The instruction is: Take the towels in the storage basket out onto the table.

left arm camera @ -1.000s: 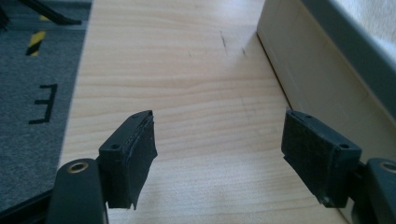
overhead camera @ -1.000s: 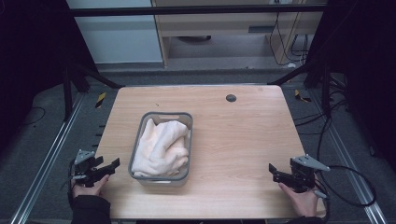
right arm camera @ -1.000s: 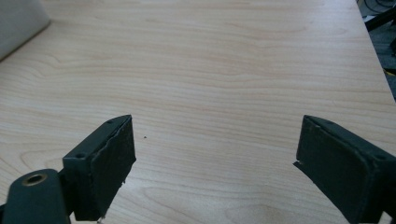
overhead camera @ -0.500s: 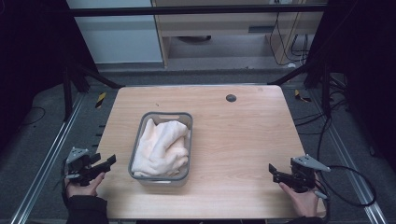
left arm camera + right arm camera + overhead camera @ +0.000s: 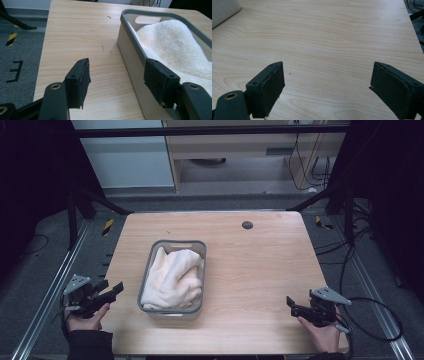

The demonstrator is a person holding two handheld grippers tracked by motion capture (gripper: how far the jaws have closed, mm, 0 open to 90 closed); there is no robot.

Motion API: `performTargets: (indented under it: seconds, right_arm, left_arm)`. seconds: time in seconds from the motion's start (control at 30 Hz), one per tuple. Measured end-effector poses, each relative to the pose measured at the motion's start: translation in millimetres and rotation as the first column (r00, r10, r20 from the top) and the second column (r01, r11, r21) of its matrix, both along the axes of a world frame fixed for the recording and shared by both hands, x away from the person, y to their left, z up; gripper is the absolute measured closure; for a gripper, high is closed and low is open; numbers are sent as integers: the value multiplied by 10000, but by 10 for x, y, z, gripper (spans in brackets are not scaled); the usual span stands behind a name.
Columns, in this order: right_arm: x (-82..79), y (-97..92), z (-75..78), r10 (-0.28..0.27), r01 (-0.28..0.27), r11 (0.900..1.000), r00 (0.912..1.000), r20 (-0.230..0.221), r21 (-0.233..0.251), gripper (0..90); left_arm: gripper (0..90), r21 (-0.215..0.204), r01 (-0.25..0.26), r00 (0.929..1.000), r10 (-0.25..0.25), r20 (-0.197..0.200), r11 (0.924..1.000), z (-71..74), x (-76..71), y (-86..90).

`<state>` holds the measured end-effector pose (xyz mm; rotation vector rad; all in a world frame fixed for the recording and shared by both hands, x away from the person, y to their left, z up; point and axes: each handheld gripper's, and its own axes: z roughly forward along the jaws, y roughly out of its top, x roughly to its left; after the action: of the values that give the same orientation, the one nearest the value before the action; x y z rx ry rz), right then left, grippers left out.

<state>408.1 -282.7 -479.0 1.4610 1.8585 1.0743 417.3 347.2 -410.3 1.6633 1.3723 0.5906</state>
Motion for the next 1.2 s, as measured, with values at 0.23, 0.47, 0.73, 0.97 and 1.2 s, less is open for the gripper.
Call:
performTargets:
  seconds: [0.23, 0.47, 0.73, 0.97, 1.2]
  right_arm:
    - [0, 10, -7, 62, -62, 9999, 10000, -39, -81, 118]
    - [0, 32, -5, 92, -93, 9998, 9999, -68, -154, 118]
    - [2, 42, -16, 160, -162, 9995, 9998, -70, -260, 118]
    - [0, 32, -16, 157, -158, 9995, 9999, -44, -259, 118]
    - [-14, 42, -22, 170, -172, 9996, 9998, -89, -241, 116]
  left_arm:
    - [383, -122, 281, 9996, -281, 32, 9995, 101, -11, -40]
    - [387, -129, 463, 9989, -462, 88, 9988, 176, -7, -77]
    - [386, -90, 687, 9975, -686, 149, 9976, 289, 5, -165]
    - [383, 63, 999, 9949, -1000, 96, 9950, 369, 24, -245]
    - [382, 308, 1268, 9919, -1269, -3, 9914, 426, 47, -311]
